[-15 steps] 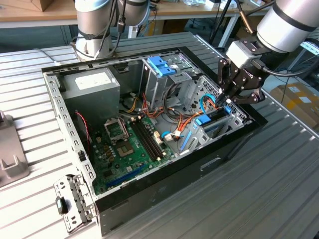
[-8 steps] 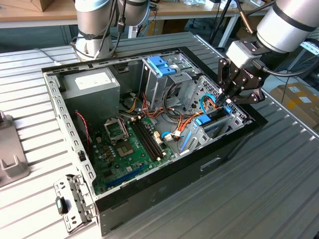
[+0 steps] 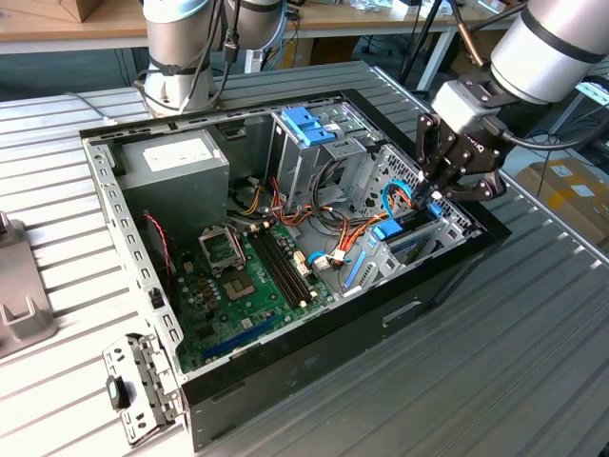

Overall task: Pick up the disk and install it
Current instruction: 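Insert the second disk wire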

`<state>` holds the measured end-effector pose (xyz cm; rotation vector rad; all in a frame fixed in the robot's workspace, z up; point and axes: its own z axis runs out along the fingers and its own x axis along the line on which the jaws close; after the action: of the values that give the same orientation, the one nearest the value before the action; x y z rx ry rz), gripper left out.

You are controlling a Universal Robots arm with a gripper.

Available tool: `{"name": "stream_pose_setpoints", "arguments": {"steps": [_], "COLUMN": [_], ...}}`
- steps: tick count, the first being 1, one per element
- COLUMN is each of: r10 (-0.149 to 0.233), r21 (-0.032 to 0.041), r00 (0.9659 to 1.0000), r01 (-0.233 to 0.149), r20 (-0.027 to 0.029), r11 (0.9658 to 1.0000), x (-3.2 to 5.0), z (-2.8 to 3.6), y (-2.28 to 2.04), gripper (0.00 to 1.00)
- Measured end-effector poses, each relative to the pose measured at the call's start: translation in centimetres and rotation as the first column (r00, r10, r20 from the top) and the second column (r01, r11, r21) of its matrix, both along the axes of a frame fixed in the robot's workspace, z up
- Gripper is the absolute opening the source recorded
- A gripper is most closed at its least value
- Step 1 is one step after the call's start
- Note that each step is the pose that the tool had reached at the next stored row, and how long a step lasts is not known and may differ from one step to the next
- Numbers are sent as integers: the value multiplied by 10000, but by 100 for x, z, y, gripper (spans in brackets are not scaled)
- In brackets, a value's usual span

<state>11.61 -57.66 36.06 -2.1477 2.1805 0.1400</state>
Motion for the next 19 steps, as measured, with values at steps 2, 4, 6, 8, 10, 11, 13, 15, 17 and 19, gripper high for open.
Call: {"name": "stream_pose_setpoints", "arguments": {"steps": [2, 4, 6, 8, 10, 11, 13, 15, 17, 19], "r10": [0, -1, 0, -1, -1, -1, 0, 0, 0, 0], "r21": [0, 0, 0, 0, 0, 0, 1, 0, -1, 1], "r00": [10000, 10000, 10000, 10000, 10000, 10000, 10000, 10000, 10000, 10000], "r01": [0, 1, 0, 1, 1, 1, 0, 0, 0, 0], "r20": [0, 0, -1, 0, 0, 0, 0, 0, 0, 0], "r11": [10000, 10000, 10000, 10000, 10000, 10000, 10000, 10000, 10000, 10000], "x": [-1, -1, -1, -1, -4, -8, -15, -24, -28, -34], "z": [0, 0, 0, 0, 0, 0, -1, -1, -2, -7], "y": [-2, -3, -3, -3, -4, -7, -16, -32, -44, -59], "gripper": [16, 16, 16, 16, 16, 16, 16, 16, 16, 16]}}
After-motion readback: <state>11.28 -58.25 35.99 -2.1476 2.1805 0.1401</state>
